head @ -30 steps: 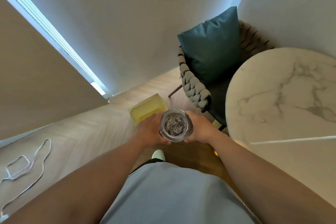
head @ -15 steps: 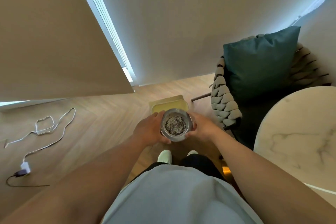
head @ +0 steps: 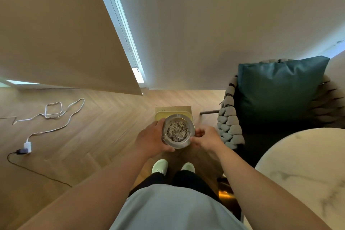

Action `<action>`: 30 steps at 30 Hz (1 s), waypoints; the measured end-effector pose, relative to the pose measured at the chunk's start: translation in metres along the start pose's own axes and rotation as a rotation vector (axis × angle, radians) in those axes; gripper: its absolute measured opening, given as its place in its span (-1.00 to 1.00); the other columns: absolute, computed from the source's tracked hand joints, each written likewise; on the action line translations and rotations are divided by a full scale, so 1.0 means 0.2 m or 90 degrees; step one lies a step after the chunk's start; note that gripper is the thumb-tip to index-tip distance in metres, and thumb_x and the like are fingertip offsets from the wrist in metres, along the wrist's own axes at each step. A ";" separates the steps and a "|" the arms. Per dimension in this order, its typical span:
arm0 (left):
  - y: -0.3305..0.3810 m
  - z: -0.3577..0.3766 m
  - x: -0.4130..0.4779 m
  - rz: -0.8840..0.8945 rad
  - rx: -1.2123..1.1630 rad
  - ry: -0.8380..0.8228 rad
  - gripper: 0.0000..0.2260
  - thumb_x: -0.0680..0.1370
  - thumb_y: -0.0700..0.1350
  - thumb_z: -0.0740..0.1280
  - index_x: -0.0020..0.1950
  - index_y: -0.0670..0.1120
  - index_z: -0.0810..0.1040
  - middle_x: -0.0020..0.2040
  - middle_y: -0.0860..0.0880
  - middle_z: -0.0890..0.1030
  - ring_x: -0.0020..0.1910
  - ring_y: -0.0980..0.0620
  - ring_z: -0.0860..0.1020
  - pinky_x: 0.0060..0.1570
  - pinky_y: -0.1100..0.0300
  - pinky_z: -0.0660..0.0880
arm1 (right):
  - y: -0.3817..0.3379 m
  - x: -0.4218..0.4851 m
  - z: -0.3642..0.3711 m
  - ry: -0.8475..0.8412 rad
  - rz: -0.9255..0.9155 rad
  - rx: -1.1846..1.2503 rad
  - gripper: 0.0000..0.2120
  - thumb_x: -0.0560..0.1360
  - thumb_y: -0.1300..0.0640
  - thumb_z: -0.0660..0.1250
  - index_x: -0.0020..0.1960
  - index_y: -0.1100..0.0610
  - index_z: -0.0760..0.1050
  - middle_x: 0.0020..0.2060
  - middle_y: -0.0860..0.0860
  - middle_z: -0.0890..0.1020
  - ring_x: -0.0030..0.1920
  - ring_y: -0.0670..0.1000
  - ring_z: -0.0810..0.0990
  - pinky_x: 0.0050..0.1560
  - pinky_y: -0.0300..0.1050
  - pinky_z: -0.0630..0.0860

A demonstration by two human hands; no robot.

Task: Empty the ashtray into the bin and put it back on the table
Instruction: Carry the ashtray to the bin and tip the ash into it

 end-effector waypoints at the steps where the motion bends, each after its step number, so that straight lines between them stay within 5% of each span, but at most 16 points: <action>1: 0.01 0.01 0.02 -0.007 -0.005 0.007 -0.04 0.12 0.36 0.53 0.39 0.12 0.19 0.16 0.10 0.51 0.07 0.03 0.54 -0.03 0.06 0.55 | 0.02 0.02 -0.01 -0.006 0.011 0.035 -0.83 0.45 0.33 0.47 0.03 0.22 0.58 -0.14 0.14 0.67 -0.24 -0.02 0.63 -0.28 -0.23 0.61; 14: -0.13 0.19 0.31 -0.033 -0.030 0.064 -0.02 0.13 0.30 0.57 0.43 0.08 0.21 0.17 0.02 0.52 0.09 -0.07 0.56 -0.03 0.02 0.52 | 0.17 0.34 0.06 0.028 0.086 0.283 -0.95 0.53 0.37 0.36 0.00 0.31 0.53 -0.27 0.17 0.64 -0.36 0.01 0.60 -0.35 -0.24 0.61; 30: -0.57 0.61 0.73 -0.007 -0.028 0.003 -0.07 0.16 0.26 0.59 0.39 0.09 0.22 0.13 0.02 0.51 0.05 -0.05 0.52 -0.07 0.04 0.50 | 0.51 0.92 0.35 0.032 0.140 0.316 -0.80 0.54 0.34 0.36 0.13 0.39 0.51 -0.20 0.25 0.66 -0.34 0.05 0.64 -0.35 -0.24 0.63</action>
Point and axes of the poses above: each hand's wrist, its own x-axis towards the middle knuckle, its own z-axis out of the palm, y = z × x, the point moved 10 cm from there along x, towards the middle knuckle
